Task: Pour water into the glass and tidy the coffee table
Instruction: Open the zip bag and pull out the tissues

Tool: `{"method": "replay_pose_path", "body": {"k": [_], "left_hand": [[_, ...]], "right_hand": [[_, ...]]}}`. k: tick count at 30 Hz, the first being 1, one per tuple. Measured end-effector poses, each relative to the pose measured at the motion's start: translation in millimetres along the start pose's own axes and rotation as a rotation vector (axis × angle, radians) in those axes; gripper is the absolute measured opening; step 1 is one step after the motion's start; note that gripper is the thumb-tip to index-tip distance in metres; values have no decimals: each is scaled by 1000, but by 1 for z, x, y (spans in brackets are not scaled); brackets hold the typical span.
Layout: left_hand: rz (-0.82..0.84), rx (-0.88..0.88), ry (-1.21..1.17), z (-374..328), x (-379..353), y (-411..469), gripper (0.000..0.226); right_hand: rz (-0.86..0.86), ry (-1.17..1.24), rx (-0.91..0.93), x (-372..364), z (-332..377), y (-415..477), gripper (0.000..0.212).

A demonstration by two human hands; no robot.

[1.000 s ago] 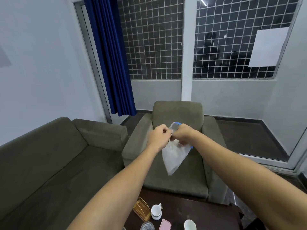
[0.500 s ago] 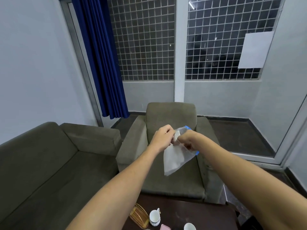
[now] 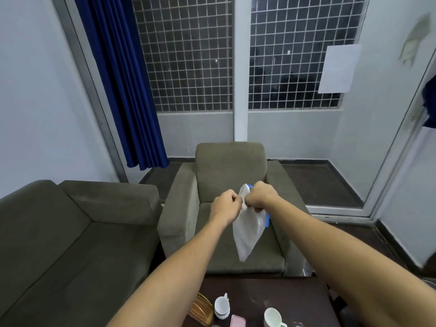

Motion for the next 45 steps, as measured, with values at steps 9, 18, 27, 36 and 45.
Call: {"method": "replay_pose_path", "body": {"k": [9, 18, 27, 36, 45], "left_hand": [[156, -7, 50, -2, -71, -7, 22], [285, 164, -176, 16, -188, -27, 31], [415, 279, -90, 73, -332, -42, 24], [490, 317, 87, 118, -425, -33, 30], [633, 414, 30, 137, -476, -50, 42]], "right_hand": [[-92, 80, -42, 46, -34, -4, 12], [-98, 374, -89, 91, -111, 22, 11], [-58, 462, -188, 41, -241, 78, 53], [17, 489, -250, -2, -348, 113, 45], [99, 522, -227, -38, -372, 134, 18]]}}
Point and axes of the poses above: each hand's wrist, its own y-axis towards the middle knuckle, its own x-axis out of the back of the hand, z = x × y, the point moved 7 cm from there along y, towards the middle knuckle, and after that the axes turned 10 degrees about -x, right-handed, at the moved point
